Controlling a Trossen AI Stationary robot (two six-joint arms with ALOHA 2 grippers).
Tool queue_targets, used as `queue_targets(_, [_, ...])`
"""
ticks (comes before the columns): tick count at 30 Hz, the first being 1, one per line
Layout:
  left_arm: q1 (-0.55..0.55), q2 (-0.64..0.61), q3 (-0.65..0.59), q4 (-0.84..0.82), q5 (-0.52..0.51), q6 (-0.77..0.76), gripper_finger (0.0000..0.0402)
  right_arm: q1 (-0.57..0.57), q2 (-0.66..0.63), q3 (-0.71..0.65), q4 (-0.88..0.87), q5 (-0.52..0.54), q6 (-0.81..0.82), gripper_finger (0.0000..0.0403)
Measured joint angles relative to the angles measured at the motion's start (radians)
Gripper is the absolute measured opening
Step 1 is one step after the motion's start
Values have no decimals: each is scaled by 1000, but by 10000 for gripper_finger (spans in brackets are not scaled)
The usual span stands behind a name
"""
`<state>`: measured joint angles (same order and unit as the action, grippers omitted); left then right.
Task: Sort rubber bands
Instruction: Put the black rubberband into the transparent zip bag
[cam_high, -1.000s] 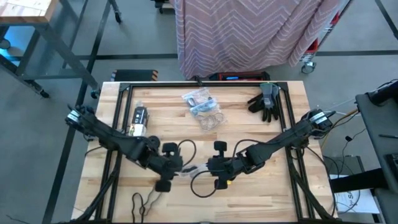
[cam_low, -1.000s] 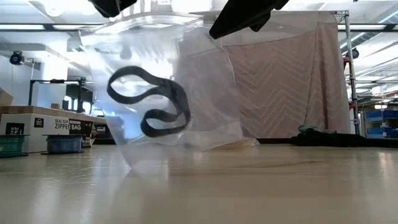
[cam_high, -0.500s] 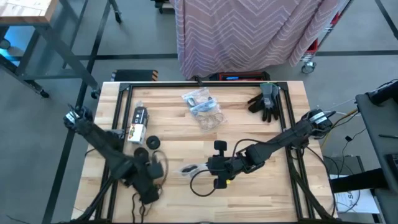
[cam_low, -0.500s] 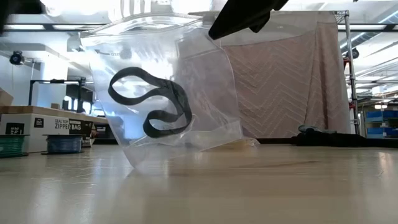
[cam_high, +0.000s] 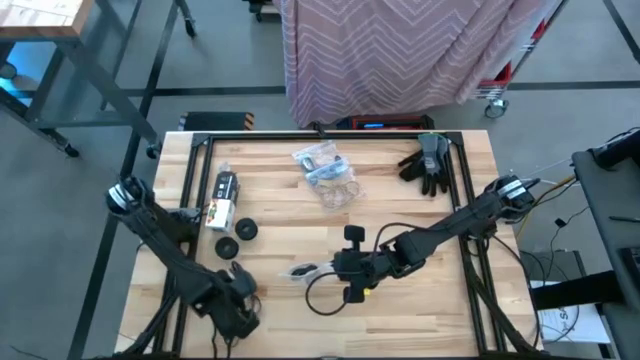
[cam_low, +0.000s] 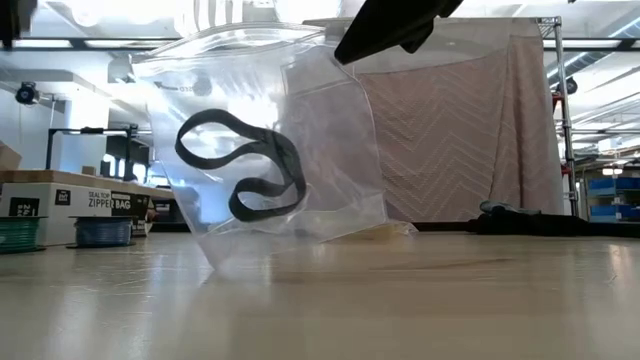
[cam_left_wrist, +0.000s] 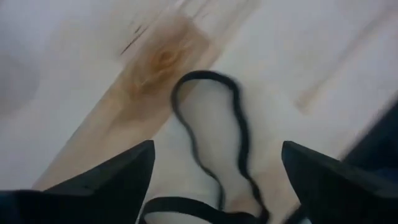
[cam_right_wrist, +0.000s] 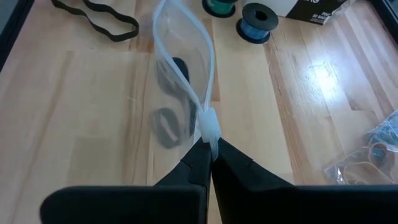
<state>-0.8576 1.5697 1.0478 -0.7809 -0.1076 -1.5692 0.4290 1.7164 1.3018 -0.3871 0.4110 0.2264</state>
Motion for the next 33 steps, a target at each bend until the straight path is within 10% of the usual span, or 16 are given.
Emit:
queue_targets(23, [12,308,111,-38,131,-83,287,-9,0,0,0,0,1,0])
queue_targets(33, [12,311,130,-64,132,17,100,-9,0,0,1,-1,1,0])
